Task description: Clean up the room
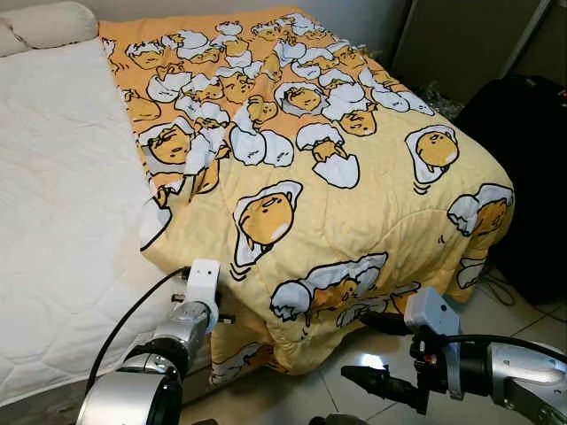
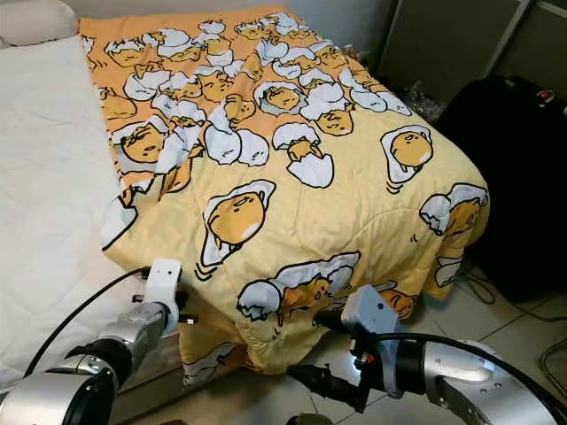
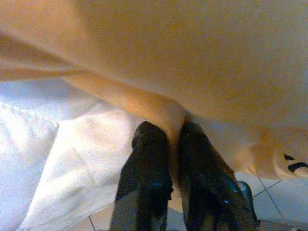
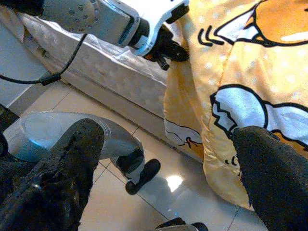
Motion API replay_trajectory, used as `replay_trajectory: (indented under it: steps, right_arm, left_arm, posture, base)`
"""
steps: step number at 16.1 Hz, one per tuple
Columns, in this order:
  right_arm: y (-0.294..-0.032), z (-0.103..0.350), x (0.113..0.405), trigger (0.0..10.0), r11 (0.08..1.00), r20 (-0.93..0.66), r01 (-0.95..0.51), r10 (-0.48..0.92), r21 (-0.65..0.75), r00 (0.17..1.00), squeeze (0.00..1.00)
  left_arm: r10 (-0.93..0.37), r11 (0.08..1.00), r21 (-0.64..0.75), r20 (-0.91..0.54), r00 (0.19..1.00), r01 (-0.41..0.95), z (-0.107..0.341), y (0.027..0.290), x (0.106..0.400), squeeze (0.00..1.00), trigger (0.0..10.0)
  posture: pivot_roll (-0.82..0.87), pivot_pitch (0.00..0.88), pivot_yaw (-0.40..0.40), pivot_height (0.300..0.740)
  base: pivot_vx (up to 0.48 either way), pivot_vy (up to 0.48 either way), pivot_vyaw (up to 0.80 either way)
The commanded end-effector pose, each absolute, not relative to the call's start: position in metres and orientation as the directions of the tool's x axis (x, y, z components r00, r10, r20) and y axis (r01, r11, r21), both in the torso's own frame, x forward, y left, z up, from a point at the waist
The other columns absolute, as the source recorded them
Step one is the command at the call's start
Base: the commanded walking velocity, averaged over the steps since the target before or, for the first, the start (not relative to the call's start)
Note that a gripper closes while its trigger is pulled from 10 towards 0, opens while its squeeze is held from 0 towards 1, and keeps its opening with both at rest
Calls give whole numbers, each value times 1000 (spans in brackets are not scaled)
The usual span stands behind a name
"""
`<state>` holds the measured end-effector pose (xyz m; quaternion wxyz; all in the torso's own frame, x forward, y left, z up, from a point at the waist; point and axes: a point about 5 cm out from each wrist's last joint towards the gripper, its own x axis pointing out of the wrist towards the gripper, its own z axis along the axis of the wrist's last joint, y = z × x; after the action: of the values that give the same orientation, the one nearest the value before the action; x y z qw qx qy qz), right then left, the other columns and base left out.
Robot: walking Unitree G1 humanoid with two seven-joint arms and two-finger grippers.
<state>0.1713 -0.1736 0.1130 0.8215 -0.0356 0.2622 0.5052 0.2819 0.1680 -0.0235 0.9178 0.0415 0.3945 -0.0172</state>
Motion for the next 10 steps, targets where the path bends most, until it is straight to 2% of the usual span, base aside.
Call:
replay_trajectory:
  steps: [1, 3, 6, 10]
  right_arm:
    - [-176, 111, 174, 10000, 502, -476, -844, 798, 188, 368, 0]
    - [-181, 105, 178, 10000, 534, -500, -829, 770, 167, 396, 0]
    - [-186, 94, 188, 10000, 589, -511, -797, 730, 133, 454, 0]
    - [-179, 86, 194, 10000, 578, -495, -806, 741, 128, 453, 0]
  left_arm:
    - [21, 995, 83, -731, 682, 58, -27, 170, 278, 0, 0]
    - [17, 996, 73, -732, 681, 53, -28, 168, 276, 0, 0]
    - [-23, 993, 59, -763, 646, 105, -46, 166, 251, 0, 0]
    - [-40, 975, 98, -809, 586, 201, -66, 173, 211, 0, 0]
  posture:
    - [-285, 0, 2, 740]
    - [-243, 0, 16, 740]
    - [-173, 0, 28, 740]
    - [-126, 0, 32, 740]
  base:
    - [0, 0, 0]
    - [0, 0, 0]
    - [0, 0, 0]
    - [0, 0, 0]
